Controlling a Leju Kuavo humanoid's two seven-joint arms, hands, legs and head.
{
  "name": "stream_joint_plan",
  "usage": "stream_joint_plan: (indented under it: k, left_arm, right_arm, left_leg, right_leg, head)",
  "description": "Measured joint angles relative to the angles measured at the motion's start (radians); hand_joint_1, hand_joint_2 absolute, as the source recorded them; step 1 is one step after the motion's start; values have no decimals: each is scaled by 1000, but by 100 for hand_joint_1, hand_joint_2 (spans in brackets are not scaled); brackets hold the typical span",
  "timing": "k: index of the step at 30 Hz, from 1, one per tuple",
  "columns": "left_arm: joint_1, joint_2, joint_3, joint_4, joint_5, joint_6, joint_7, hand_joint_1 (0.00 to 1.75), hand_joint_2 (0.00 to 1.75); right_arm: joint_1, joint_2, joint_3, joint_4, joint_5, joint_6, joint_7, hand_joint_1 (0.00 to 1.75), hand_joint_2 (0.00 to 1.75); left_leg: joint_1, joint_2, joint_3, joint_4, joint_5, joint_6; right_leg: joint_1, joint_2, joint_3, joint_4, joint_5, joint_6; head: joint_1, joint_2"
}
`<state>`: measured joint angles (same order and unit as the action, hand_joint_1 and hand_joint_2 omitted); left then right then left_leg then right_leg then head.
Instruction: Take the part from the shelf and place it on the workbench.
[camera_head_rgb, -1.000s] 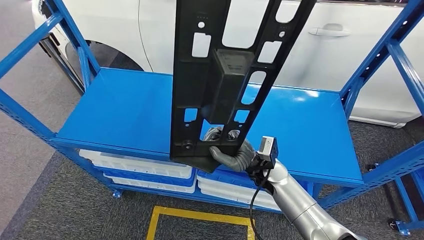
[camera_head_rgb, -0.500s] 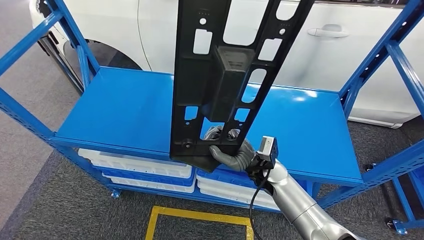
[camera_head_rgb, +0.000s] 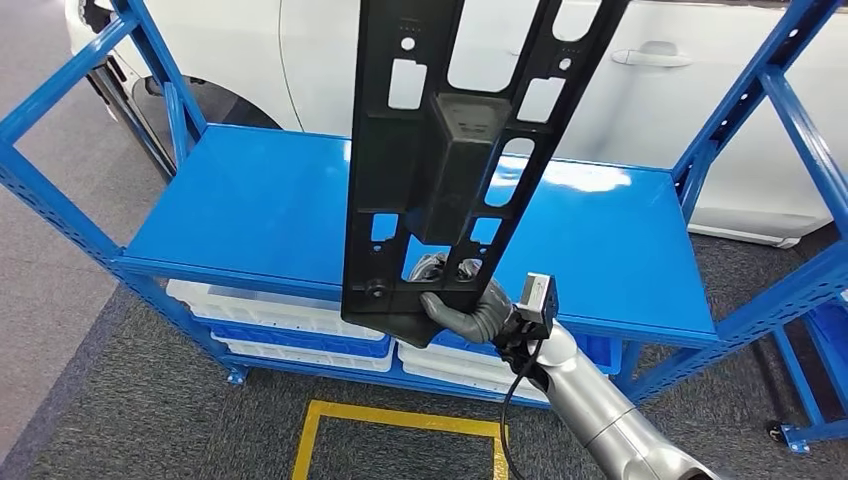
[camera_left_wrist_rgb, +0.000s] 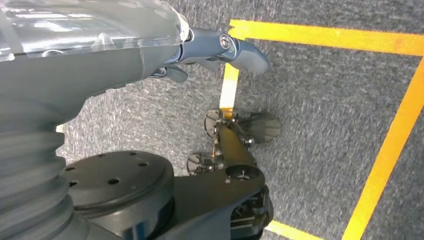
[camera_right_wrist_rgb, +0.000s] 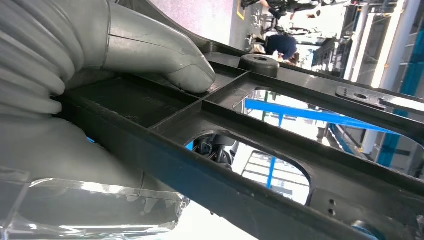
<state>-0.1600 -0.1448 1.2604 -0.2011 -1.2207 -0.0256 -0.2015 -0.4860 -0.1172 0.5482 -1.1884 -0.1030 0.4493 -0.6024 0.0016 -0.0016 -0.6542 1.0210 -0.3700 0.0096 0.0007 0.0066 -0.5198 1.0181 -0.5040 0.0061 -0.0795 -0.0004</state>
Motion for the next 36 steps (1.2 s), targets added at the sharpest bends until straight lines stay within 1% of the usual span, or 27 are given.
stream_joint_plan:
  k: [2, 3, 4, 5, 7, 8, 9, 10, 12, 14, 15, 17, 18, 19, 20, 22, 23, 24, 25, 27, 29, 30, 31, 33, 34, 35, 36]
  left_arm:
    - [1, 0, 0, 0, 0, -1, 0, 0, 175]
    - [2, -1, 0, 0, 0, -2, 1, 0, 175]
    - [3, -1, 0, 0, 0, -2, 1, 0, 175]
    - [4, -1, 1, 0, 0, -2, 1, 0, 175]
    - [4, -1, 1, 0, -2, -2, 1, 0, 175]
    - [4, -1, 1, 0, -2, -2, 1, 0, 175]
    - [4, -1, 1, 0, -3, -1, 1, 0, 175]
    - [4, -1, 1, 0, -3, -1, 2, 0, 175]
    - [2, -1, 1, 0, -2, -1, 2, 0, 175]
    - [-1, -1, 1, 0, 1, -1, 0, 0, 175]
    - [-2, -1, 1, 0, 2, -1, -1, 0, 175]
    - [-2, -1, 1, 0, 4, -1, -4, 0, 175]
    - [-3, -1, 1, 0, 4, -1, -5, 0, 175]
    - [-4, -1, 1, 0, 5, -1, -5, 0, 175]
    - [-5, -1, 1, 0, 5, -1, -5, 0, 175]
    - [-5, 0, 1, 0, 5, -1, -5, 0, 175]
    - [-4, -1, 1, 0, 4, -2, -5, 0, 175]
    - [-4, -1, 2, 0, 4, -2, -5, 0, 175]
    - [-4, -1, 2, 0, 4, -2, -5, 0, 175]
    - [-4, -1, 2, 0, 4, -2, -5, 0, 175]
    - [-4, -1, 2, 0, 4, -2, -5, 0, 175]
    - [-5, -1, 2, 0, 3, -2, -4, 0, 175]
    - [-5, -1, 2, 0, 2, -2, -3, 0, 175]
    - [-3, -2, 2, 0, -1, -2, -1, 0, 175]
    - [-2, -2, 2, 1, -2, -2, 0, 0, 175]
    - [-2, -2, 2, 1, -3, -2, 2, 0, 175]
    - [-2, -2, 2, 1, -4, -2, 4, 0, 175]
  right_arm:
    - [-1, 0, -1, 0, 0, 0, 0, 168, 175]
    - [-1, 0, -1, 0, 0, 0, 0, 168, 175]
    - [-1, 0, 0, 0, 0, 0, 0, 168, 175]
    - [-1, 0, 0, -1, -1, 0, 0, 168, 175]
    - [0, 0, -1, -1, -1, 0, 0, 168, 175]
    - [0, 0, -1, -1, -1, -2, 0, 168, 175]
    - [1, 0, -1, -1, -1, -4, 1, 168, 175]
    - [2, 0, -1, -1, -1, -7, 1, 168, 175]
    - [4, 0, -2, -2, -4, -10, 1, 168, 175]
    - [5, 0, -8, -7, -11, -9, 1, 168, 175]
    - [6, 0, -12, -9, -16, -9, 0, 168, 175]
    - [11, -2, -23, -11, -27, -5, 1, 168, 175]
    - [14, -3, -31, -11, -32, -2, 1, 168, 175]
    - [17, -5, -40, -12, -35, 1, 1, 168, 175]
    - [20, -7, -48, -13, -37, 2, 1, 168, 175]
    - [28, -8, -60, -17, -37, 2, 3, 168, 175]
    - [34, -8, -65, -19, -35, 2, 5, 168, 175]
    - [40, -8, -68, -22, -34, 2, 8, 168, 175]
    - [45, -8, -71, -24, -32, 2, 10, 168, 175]
    - [50, -8, -75, -31, -29, 2, 12, 168, 175]
    - [51, -7, -80, -42, -25, 0, 14, 168, 175]
    - [52, -7, -83, -49, -22, -2, 15, 168, 175]
    - [54, -7, -86, -55, -19, -5, 17, 168, 175]
    - [62, -6, -94, -66, -12, -10, 21, 168, 175]
    - [66, -5, -98, -71, -9, -12, 23, 168, 175]
    - [70, -4, -102, -77, -6, -11, 26, 168, 175]
    - [74, -3, -106, -82, -4, -10, 29, 168, 175]
  left_leg:
    - [1, -1, -5, -3, 8, -10]
    - [2, -2, -13, 4, -4, -15]
    - [2, -3, -24, 27, -35, -20]
    - [4, -3, -37, 71, -82, -23]
    - [7, -3, -65, 198, -175, -30]
    - [8, -3, -70, 250, -194, -33]
    - [8, -3, -62, 276, -191, -34]
    - [9, -3, -39, 267, -171, -35]
    - [9, -3, 57, 150, -132, -30]
    - [4, -5, 143, 19, -136, -19]
    - [1, -6, 162, -13, -145, -13]
    - [0, -6, 158, -23, -134, 1]
    - [2, -3, 152, -27, -123, 9]
    - [4, -1, 142, -30, -110, 18]
    - [5, 2, 131, -33, -96, 24]
    - [1, 6, 101, -32, -71, 31]
    - [-1, 7, 85, -31, -59, 30]
    - [-2, 8, 69, -30, -48, 30]
    - [-3, 8, 53, -27, -37, 28]
    - [-4, 9, 23, -20, -18, 24]
    - [-6, 8, 3, -13, -1, 16]
    - [-6, 8, -1, -13, 7, 11]
    - [-5, 8, -5, -14, 17, 5]
    - [-2, 5, -11, -15, 25, -6]
    - [-1, 4, -19, -1, 4, -12]
    - [1, 2, -32, 32, -37, -16]
    - [3, 2, -47, 85, -92, -19]
  right_leg:
    - [-1, -2, -7, -9, 12, -11]
    - [-3, -3, -15, -14, 23, -19]
    - [-6, -5, -25, -20, 37, -27]
    - [-7, -7, -36, -23, 49, -33]
    - [-5, -7, -61, -23, 70, -38]
    - [-4, -8, -75, -22, 80, -37]
    - [-4, -8, -90, -20, 90, -36]
    - [-4, -8, -104, -18, 100, -34]
    - [-4, -7, -129, -12, 118, -28]
    - [-3, -6, -144, -7, 134, -17]
    - [-3, -6, -146, -8, 142, -11]
    - [-5, -5, -147, -12, 157, 1]
    - [-6, -4, -153, -6, 150, 6]
    - [-6, -2, -164, 15, 122, 11]
    - [-7, -2, -180, 55, 78, 15]
    - [-10, -2, -215, 186, -26, 21]
    - [-12, -2, -225, 249, -51, 24]
    - [-13, -2, -223, 288, -51, 25]
    - [-13, -2, -204, 293, -31, 25]
    - [-14, -2, -111, 195, 14, 21]
    - [-9, -2, -6, 47, 3, 11]
    - [-6, -2, 20, 4, -9, 6]
    - [-1, -1, 29, -19, -14, 0]
    - [-1, -3, 17, -26, 6, -15]
    - [-2, -5, 8, -30, 19, -23]
    - [-4, -7, -4, -34, 33, -30]
    - [-4, -8, -17, -34, 47, -34]
  head:
    - [0, 0]
    - [0, 0]
    - [0, 0]
    - [0, 0]
    - [0, 0]
    - [0, 0]
    - [0, 0]
    - [0, 0]
    - [0, 0]
    - [0, 0]
    - [0, 0]
    - [0, 0]
    - [0, 0]
    - [0, 0]
    - [0, 0]
    - [0, 0]
    - [0, 0]
    - [0, 0]
    - [0, 0]
    - [0, 0]
    - [0, 0]
    - [0, 0]
    - [0, 0]
    - [0, 0]
    - [0, 0]
    - [0, 0]
    - [0, 0]
